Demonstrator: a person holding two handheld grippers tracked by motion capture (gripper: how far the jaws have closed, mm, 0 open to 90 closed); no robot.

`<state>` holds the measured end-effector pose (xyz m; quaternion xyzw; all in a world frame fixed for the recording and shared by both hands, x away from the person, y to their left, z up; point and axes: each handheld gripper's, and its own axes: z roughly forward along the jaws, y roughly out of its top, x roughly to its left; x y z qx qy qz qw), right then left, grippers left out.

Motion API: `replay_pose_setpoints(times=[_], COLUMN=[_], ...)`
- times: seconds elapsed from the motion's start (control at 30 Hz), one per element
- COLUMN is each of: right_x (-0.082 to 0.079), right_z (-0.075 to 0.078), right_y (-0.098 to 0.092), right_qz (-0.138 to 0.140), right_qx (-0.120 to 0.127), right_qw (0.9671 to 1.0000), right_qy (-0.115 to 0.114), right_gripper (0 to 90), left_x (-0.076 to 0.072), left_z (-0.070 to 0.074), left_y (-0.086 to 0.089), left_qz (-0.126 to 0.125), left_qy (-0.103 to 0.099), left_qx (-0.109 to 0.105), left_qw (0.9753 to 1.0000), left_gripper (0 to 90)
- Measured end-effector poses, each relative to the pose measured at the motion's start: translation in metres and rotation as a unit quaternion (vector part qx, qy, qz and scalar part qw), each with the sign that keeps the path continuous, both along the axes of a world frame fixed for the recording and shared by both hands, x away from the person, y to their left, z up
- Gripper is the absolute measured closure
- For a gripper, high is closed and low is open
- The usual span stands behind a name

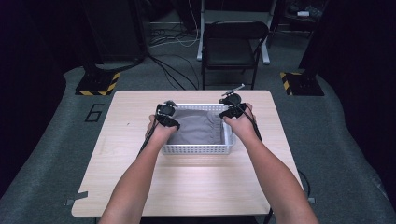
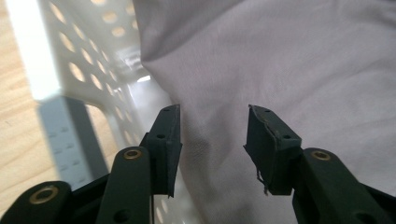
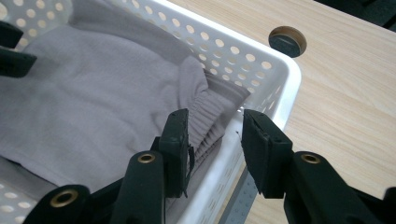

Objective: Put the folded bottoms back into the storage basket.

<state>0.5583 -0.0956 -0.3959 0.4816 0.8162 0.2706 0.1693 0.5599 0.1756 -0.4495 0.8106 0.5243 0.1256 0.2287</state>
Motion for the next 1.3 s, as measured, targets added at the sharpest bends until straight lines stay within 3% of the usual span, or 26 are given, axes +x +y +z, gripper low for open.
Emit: replay_pose_setpoints(times=[0.07, 0.2, 0.3, 0.8, 0.93, 1.07, 1.3], right_x=[-0.002, -0.004, -0.006, -0.018, -0.023, -0.028, -0.040], right_z=[0.001, 0.004, 0.004, 0.008, 0.011, 0.014, 0.014], right_y=[0.001, 0.002, 0.004, 0.014, 0.016, 0.017, 0.017], right_qz=[0.003, 0.010, 0.014, 0.042, 0.056, 0.063, 0.083], right_qx=[-0.001, 0.001, 0.003, 0.008, 0.011, 0.014, 0.017], right_qw=[1.0000, 0.9999, 0.9999, 0.9991, 0.9983, 0.9979, 0.9964], right_qy=[-0.001, -0.005, -0.003, 0.000, -0.004, -0.004, -0.002], right_gripper=[60.5, 58.8, 56.7, 52.4, 52.4, 52.3, 51.9], left_x=[-0.001, -0.004, -0.007, -0.018, -0.024, -0.031, -0.046], left_z=[0.003, 0.012, 0.016, 0.034, 0.039, 0.043, 0.048], left_y=[0.002, 0.011, 0.014, 0.026, 0.029, 0.031, 0.037], left_qz=[0.001, 0.011, 0.013, 0.002, -0.014, -0.018, -0.041], left_qy=[-0.001, -0.011, -0.018, -0.040, -0.044, -0.050, -0.057], left_qx=[-0.004, -0.030, -0.027, -0.050, -0.046, -0.060, -0.061], left_qw=[1.0000, 0.9994, 0.9994, 0.9979, 0.9979, 0.9968, 0.9957], left_gripper=[53.4, 51.6, 50.9, 47.1, 47.1, 47.0, 46.5])
